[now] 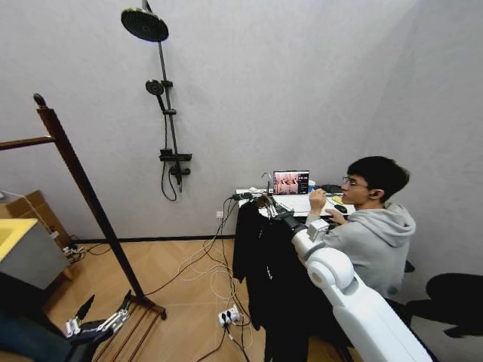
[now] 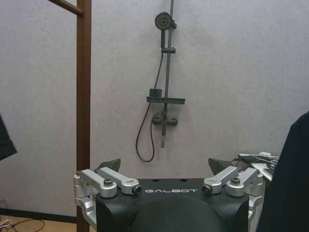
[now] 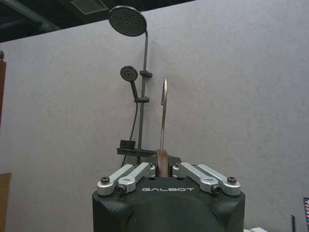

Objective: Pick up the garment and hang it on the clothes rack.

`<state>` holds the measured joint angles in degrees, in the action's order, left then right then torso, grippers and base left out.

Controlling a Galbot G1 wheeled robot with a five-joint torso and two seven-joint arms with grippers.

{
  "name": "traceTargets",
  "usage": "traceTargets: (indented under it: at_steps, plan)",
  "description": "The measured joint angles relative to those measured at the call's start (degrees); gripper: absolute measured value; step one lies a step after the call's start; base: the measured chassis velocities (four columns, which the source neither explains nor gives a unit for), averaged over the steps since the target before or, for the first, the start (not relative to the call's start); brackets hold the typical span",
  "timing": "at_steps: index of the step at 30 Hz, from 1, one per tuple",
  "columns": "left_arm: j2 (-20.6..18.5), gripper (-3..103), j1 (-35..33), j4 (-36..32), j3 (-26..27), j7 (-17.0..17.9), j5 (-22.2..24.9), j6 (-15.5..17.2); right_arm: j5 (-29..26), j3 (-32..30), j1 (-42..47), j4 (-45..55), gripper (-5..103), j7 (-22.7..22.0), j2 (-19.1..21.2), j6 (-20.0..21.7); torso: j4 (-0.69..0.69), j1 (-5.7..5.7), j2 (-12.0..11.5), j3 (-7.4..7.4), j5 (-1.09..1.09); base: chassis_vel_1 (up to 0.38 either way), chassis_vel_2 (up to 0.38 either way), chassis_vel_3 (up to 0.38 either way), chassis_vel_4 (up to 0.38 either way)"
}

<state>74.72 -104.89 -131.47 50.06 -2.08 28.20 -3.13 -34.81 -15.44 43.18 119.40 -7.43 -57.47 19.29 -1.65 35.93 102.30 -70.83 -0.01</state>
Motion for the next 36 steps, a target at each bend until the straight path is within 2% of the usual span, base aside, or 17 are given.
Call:
traceTargets:
  at_steps: [11,36]
  plan:
    - [0.0,100,0.0,0.0,0.0,0.0,0.0,0.0,-0.1,2.3,-2.0,-0.6,10,-0.1,-0.1,0.4,0.01,0.01,0.0,0.00,0.01,0.083,0.086,0.092,0.083]
    - [0.0,100,0.0,0.0,0.0,0.0,0.0,0.0,0.2,0.1,-1.1,-1.8,10,0.2,0.6,0.0,0.00,0.00,0.0,0.00,0.00,0.131,0.118,0.130,0.130]
